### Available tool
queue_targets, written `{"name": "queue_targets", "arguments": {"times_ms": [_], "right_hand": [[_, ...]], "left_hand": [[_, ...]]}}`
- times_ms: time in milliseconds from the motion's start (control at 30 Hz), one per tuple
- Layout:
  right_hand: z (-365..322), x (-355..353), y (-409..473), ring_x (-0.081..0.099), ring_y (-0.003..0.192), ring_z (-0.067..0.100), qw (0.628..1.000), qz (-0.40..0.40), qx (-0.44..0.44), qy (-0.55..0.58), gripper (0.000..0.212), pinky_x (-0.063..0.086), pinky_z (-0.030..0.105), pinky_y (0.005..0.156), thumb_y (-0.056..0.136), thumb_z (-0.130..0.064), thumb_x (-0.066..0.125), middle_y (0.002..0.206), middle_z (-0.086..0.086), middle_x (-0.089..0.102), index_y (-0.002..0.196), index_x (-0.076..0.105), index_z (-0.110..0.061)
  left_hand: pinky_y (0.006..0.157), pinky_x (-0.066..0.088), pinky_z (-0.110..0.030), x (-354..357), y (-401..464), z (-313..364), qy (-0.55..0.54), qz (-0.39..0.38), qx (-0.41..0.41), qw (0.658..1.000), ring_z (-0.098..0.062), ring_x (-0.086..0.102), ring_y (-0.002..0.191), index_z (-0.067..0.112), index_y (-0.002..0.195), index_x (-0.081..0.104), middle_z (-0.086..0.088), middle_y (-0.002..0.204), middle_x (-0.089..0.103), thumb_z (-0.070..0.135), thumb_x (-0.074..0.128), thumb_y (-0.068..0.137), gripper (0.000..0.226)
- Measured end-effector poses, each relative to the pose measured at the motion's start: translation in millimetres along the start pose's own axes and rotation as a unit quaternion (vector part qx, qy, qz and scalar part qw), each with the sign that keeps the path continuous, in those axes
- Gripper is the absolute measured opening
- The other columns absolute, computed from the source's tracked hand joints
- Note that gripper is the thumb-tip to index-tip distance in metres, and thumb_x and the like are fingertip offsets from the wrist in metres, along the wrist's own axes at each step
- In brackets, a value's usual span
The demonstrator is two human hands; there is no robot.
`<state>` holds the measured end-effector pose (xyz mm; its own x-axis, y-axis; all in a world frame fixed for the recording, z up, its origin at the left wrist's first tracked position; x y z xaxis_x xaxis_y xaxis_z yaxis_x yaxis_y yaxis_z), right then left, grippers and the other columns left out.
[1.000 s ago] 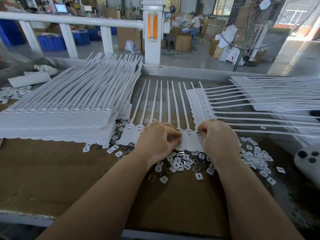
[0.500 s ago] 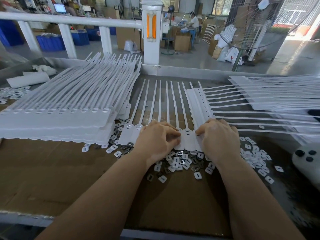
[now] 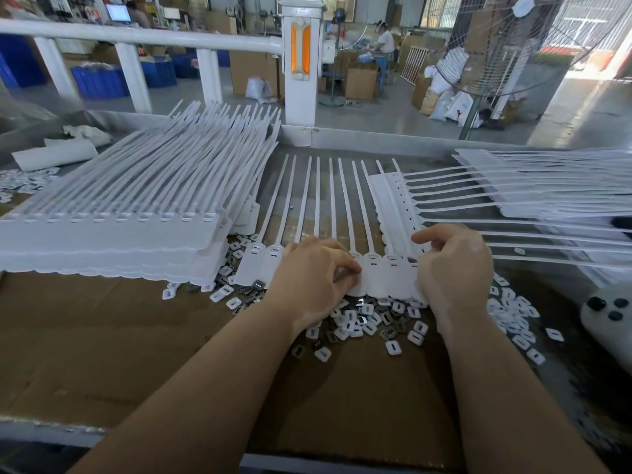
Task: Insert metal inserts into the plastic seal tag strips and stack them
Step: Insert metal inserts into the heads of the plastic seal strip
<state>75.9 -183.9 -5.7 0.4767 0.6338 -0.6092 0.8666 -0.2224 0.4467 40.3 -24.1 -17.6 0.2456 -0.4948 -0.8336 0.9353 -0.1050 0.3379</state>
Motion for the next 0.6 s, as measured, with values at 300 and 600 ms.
{"name": "queue_targets", "arguments": {"times_ms": [300, 600], "right_hand": [[-2.5, -1.7, -1.0, 0.058, 0.092, 0.020, 1.000, 0.023, -0.002, -0.009, 0.037, 0.048, 0.046, 0.087, 0.078, 0.011, 0.050, 0.090, -0.003, 0.057, 0.091, 0.070, -0.016], [-1.8, -4.7, 0.5, 0.057, 0.095, 0.022, 1.000, 0.022, -0.009, 0.001, 0.040, 0.045, 0.046, 0.089, 0.073, 0.013, 0.045, 0.091, -0.002, 0.058, 0.088, 0.070, -0.014]], "left_hand": [[0.084, 0.018, -0.027, 0.1, -7.4, 28.2, -0.032, -0.036, 0.169, 0.984, -0.001, 0.035, 0.094, 0.036, 0.096, 0.072, 0.021, 0.094, 0.056, 0.038, 0.062, 0.085, 0.015], [0.086, 0.020, -0.031, 8.1, -9.0, 41.2, -0.024, -0.135, 0.228, 0.964, -0.009, 0.037, 0.099, 0.033, 0.103, 0.071, 0.014, 0.103, 0.058, 0.038, 0.059, 0.086, 0.021]]}}
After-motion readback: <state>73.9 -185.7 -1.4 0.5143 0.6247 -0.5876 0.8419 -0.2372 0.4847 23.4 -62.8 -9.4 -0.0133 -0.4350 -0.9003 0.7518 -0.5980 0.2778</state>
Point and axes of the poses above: each hand's wrist, its own y-axis towards the middle knuckle, its own x-axis out of the palm, z = x × y, the point moved 1 cm from there along y, towards the middle knuckle
